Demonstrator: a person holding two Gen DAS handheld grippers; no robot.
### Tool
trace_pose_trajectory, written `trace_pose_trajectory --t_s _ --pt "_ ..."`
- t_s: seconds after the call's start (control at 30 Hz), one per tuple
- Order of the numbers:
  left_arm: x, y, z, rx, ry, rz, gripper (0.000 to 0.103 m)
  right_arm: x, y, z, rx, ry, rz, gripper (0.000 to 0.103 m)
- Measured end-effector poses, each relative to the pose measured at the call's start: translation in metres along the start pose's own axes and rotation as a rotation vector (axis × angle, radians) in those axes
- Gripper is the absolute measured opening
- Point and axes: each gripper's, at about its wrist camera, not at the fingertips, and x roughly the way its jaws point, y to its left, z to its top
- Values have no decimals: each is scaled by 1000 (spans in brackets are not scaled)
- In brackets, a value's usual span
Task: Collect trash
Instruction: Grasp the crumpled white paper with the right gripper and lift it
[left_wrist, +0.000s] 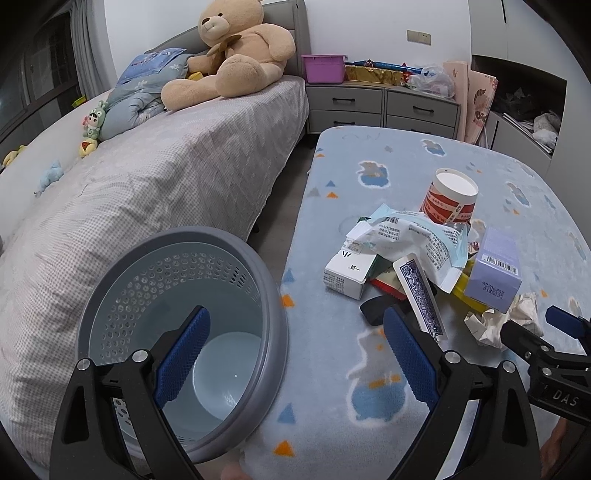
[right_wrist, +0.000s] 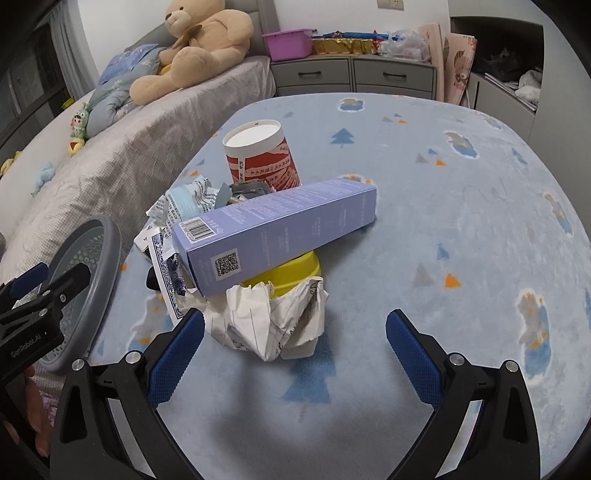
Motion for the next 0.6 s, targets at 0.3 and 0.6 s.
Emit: trace_pose_trajectory --t_s 0.3,0.6 --pt "7 -3 0 6 25 -10 91 15 4 3 -3 24 14 87" --pt "6 -5 -2 9 20 -23 91 11 11 -1 -39 42 66 52"
